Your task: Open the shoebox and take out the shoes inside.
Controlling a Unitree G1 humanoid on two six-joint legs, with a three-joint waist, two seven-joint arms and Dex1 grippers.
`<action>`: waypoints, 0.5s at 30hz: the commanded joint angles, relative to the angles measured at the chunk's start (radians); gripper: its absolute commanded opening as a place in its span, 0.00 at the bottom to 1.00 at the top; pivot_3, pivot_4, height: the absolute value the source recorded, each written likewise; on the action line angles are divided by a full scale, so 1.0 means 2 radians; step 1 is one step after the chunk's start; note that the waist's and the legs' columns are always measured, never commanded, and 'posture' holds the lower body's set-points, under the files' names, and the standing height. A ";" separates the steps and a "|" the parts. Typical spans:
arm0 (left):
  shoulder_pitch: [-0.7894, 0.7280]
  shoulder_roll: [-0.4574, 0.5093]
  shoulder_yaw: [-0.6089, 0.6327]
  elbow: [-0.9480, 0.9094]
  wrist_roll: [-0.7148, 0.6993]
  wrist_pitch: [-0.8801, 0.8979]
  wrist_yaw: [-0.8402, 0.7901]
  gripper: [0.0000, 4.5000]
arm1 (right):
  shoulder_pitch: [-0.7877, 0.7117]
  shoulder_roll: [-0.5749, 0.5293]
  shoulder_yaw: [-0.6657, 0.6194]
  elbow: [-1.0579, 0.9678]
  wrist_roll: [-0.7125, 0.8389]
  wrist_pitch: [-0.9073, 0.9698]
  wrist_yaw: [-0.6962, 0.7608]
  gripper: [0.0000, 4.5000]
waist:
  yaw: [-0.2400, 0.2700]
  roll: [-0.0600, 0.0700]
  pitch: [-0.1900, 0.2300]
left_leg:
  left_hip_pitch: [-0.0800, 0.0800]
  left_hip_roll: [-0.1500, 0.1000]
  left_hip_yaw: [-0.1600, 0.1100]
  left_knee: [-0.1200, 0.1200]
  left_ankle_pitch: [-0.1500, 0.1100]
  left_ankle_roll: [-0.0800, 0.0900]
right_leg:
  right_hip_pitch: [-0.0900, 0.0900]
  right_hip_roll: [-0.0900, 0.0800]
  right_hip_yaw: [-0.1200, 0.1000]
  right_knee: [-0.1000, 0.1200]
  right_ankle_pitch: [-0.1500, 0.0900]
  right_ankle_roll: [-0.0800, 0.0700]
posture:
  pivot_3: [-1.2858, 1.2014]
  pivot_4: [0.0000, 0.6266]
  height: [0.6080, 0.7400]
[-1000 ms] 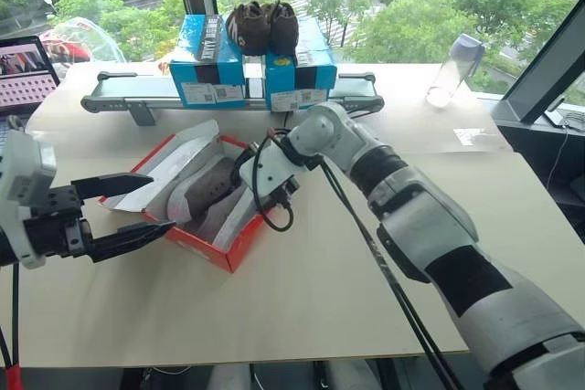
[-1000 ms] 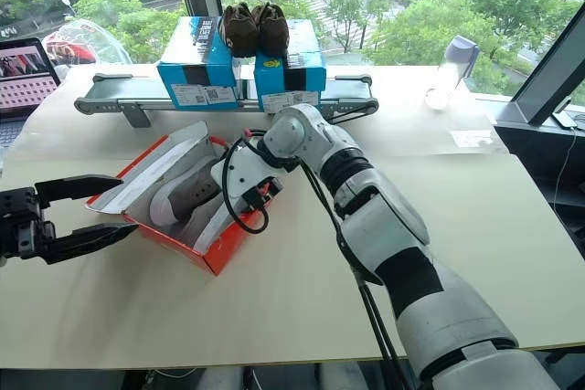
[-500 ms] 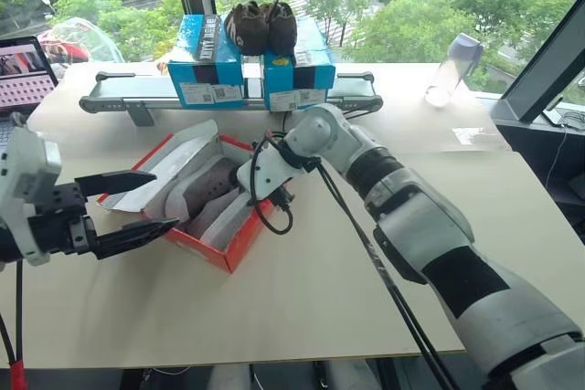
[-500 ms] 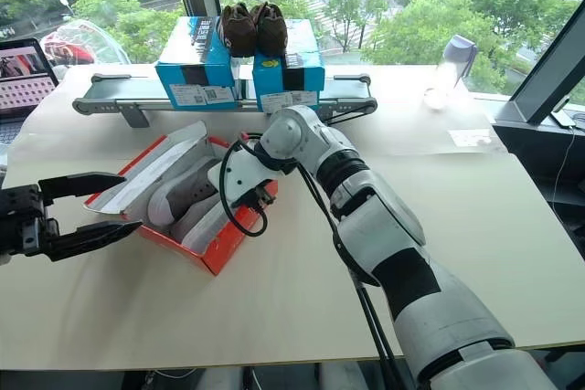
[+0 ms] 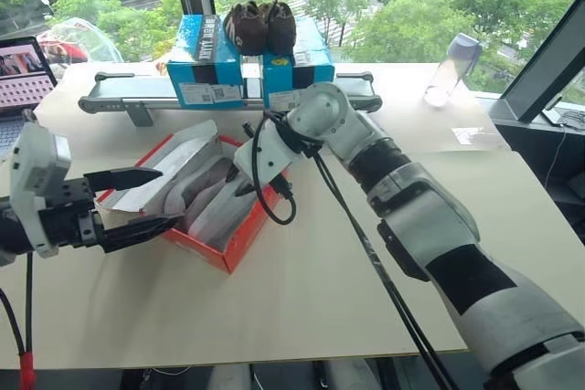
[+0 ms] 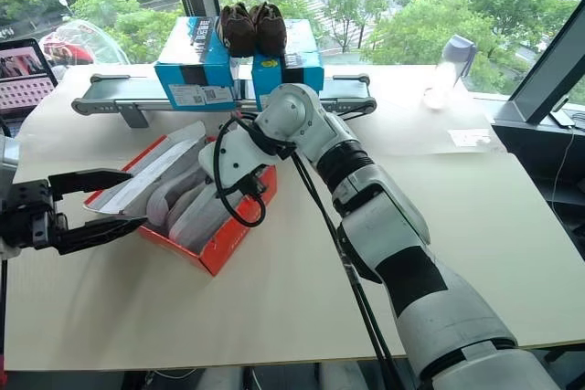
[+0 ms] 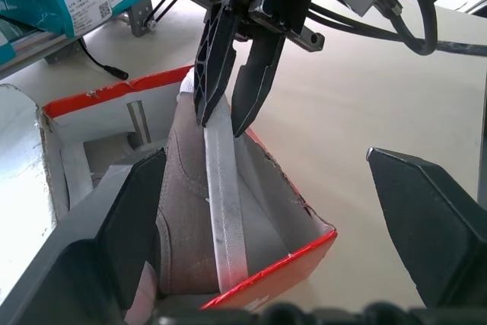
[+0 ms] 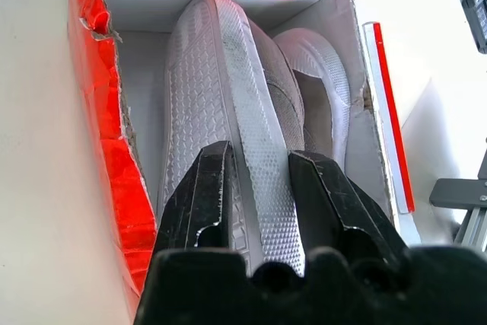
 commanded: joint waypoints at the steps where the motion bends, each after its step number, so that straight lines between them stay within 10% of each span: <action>1: -0.009 0.005 0.005 0.001 0.002 -0.012 -0.005 1.00 | -0.008 -0.004 -0.009 -0.021 0.011 0.002 -0.002 0.30 | 0.000 0.000 0.000 | 0.000 0.000 0.000 0.000 0.000 0.000 | 0.000 0.000 0.000 0.000 0.000 0.000 | 0.52 0.24 1.00; 15: -0.019 0.000 -0.018 0.009 0.010 -0.027 -0.008 1.00 | -0.065 -0.044 -0.028 -0.015 0.013 -0.001 -0.026 0.30 | 0.000 0.000 0.000 | 0.000 0.000 0.000 0.000 0.000 0.000 | 0.000 0.000 0.000 0.000 0.000 0.000 | 0.52 0.24 1.00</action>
